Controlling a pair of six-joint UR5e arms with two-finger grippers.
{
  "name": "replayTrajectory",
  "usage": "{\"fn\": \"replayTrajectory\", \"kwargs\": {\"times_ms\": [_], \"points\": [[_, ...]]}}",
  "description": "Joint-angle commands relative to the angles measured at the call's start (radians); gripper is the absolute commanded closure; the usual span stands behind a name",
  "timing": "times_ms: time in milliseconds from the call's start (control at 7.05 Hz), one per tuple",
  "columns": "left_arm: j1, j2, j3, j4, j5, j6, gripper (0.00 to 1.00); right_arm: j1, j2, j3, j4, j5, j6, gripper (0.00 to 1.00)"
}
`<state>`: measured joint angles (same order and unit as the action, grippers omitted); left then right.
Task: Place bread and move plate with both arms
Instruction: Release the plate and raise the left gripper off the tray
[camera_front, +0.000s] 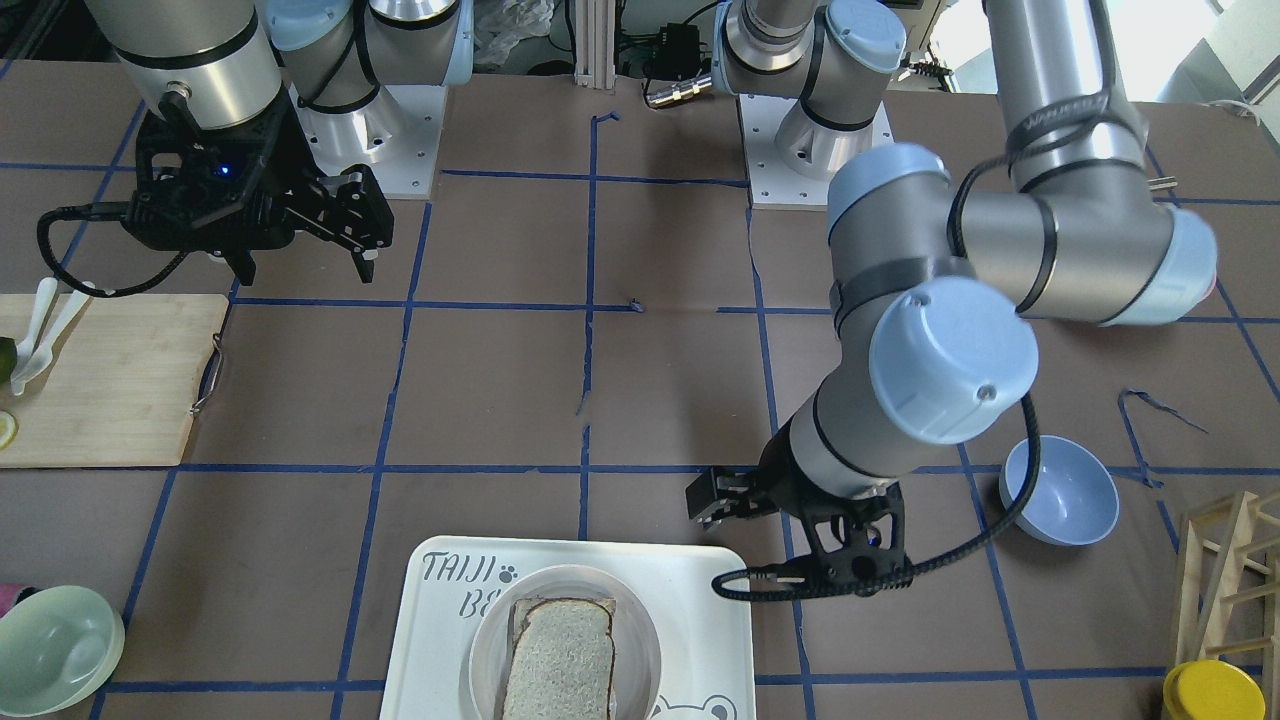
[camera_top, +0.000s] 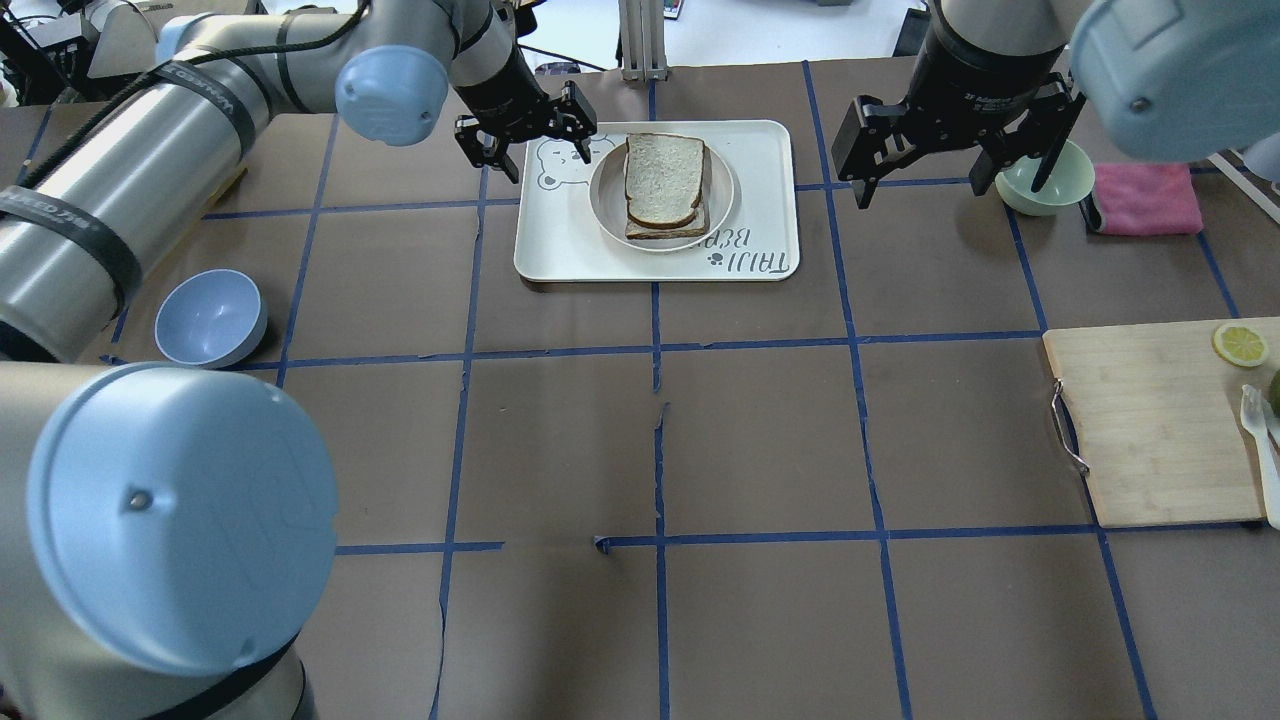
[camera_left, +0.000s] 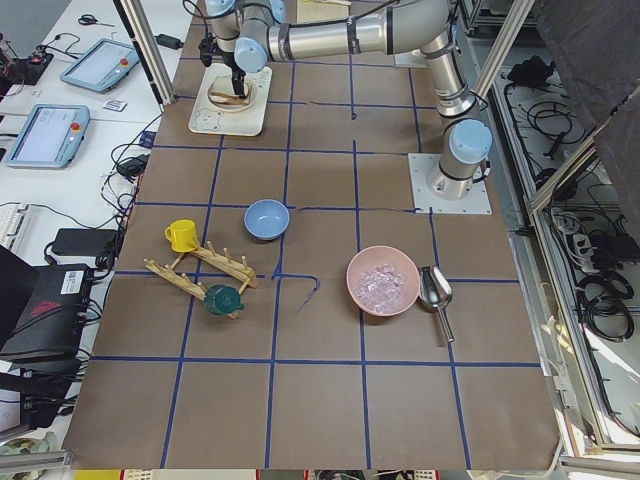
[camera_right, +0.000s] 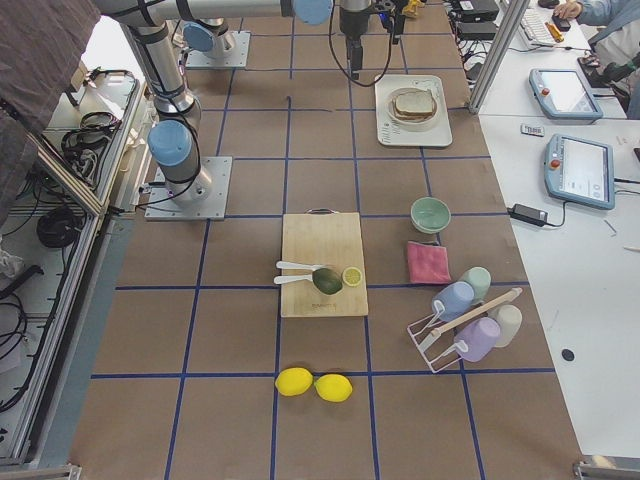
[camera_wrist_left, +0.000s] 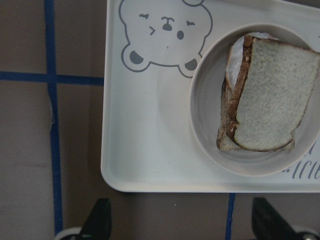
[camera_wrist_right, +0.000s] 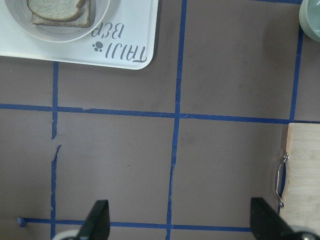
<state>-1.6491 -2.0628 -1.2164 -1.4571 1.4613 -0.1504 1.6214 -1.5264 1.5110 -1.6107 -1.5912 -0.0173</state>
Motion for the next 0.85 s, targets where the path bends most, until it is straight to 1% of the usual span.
{"fn": "replayTrajectory", "kwargs": {"times_ms": [0, 142, 284, 426, 709], "points": [[0.024, 0.154, -0.029, -0.182, 0.051, 0.003, 0.00, 0.000, 0.002, 0.002, 0.000, -0.004, -0.009, 0.00], [0.044, 0.223, -0.075, -0.228, 0.098, 0.003, 0.00, 0.000, 0.002, 0.005, 0.003, -0.001, -0.009, 0.00], [0.060, 0.289, -0.160, -0.224, 0.099, 0.008, 0.00, 0.000, 0.002, 0.012, 0.000, -0.007, -0.010, 0.00], [0.066, 0.353, -0.246, -0.194, 0.099, 0.023, 0.00, 0.000, 0.002, 0.014, 0.000, 0.003, -0.003, 0.00], [0.066, 0.456, -0.383, -0.161, 0.100, 0.017, 0.00, 0.000, 0.005, 0.014, -0.018, 0.002, -0.009, 0.00]]}}
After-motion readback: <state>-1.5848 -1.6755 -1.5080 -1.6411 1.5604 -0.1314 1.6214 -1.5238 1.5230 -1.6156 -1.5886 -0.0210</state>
